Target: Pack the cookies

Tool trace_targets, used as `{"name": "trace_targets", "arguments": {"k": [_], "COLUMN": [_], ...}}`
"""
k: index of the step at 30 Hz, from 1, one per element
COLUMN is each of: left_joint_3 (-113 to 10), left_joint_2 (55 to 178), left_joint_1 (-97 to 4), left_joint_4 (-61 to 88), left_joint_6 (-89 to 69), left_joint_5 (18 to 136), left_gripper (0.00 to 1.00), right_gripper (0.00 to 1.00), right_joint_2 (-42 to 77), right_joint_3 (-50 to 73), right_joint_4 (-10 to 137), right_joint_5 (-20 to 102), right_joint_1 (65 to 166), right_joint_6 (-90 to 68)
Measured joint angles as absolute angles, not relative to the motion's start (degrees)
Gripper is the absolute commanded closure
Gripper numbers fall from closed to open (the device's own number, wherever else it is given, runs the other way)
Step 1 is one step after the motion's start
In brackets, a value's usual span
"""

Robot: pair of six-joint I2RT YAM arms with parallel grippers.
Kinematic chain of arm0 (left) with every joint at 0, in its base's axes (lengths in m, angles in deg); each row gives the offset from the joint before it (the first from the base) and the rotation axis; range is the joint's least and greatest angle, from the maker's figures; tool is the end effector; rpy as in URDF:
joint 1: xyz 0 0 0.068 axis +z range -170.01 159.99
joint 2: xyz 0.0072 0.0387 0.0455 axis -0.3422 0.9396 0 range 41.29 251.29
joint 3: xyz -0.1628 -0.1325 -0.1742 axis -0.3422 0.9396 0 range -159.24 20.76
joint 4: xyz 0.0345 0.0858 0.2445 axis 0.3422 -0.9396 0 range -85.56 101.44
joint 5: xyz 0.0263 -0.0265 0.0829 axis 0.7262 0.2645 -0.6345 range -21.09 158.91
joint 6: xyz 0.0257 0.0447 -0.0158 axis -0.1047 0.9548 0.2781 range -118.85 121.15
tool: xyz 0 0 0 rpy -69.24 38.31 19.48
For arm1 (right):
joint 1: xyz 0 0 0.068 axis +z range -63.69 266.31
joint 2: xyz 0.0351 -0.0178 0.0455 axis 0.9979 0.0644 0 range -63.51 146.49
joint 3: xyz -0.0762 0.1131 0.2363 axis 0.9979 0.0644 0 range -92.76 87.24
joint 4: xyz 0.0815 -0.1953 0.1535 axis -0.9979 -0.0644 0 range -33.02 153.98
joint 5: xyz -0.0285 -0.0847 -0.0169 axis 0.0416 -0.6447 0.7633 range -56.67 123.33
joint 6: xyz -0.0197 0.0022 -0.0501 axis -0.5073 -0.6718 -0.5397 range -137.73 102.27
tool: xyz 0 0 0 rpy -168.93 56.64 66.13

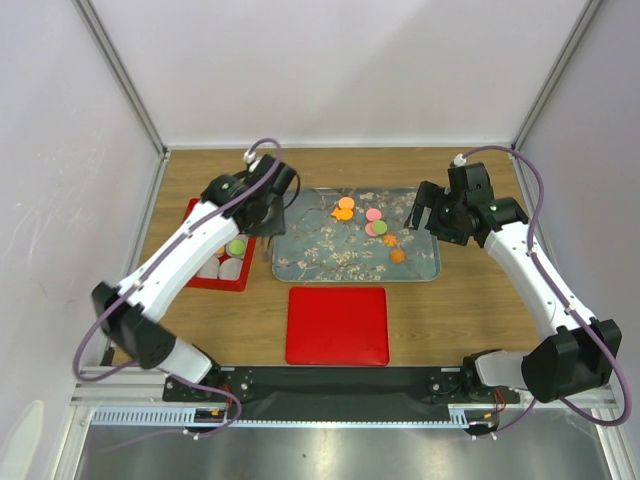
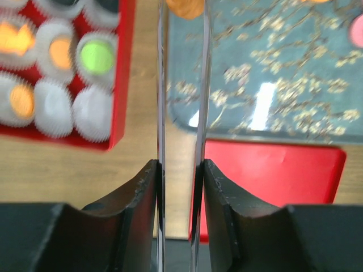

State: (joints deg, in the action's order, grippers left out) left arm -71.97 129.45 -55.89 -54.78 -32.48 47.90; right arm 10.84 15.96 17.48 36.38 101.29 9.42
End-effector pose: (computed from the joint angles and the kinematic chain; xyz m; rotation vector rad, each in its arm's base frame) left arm 0.2520 -0.1665 0.3623 -0.0689 2.5341 0.0211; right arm 0.2581 0.0710 0.3312 0.2382 2.4620 0.3889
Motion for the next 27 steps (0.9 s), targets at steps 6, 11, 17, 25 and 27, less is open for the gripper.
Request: {"name": "trace_targets", "arguments": {"k": [6,11,17,25,27], "left_joint_3": [-62.77,-55.71,-49.98,-45.74,-45.02], "left_joint_2": [118.46,109.30,103.27,103.66,103.66], "left_joint_1": [-54.58,-50.82,-44.68,-38.91,-37.22], "left_joint_4": [-59.11,-62.84,-65.09,-63.83,-63.02], "left_joint_6": [-36.15,-39.14,-39.99,-38.84,-38.18], "left_joint_5": [47.06,47.22,47.96,48.73,48.75], "left_gripper": [0.60,0.60,0.60,0.60,0.60], "right_gripper": [0.05,0.05,0.05,0.05,0.05], "right_joint_2": [10.84,10.84,10.97,11.32,11.32], "right_joint_3": [15.98,16.88,19.54,19.87,19.87], "right_joint_4": [17.76,19.49,20.69,22.02,22.16], "right_joint_5": [37.74,39.00,40.10,40.34,40.34], "right_joint_1": [101.29,101.31,102.23,104.66,104.92], "right_joint_6": [9.45,9.64,10.01,10.76,10.74]}}
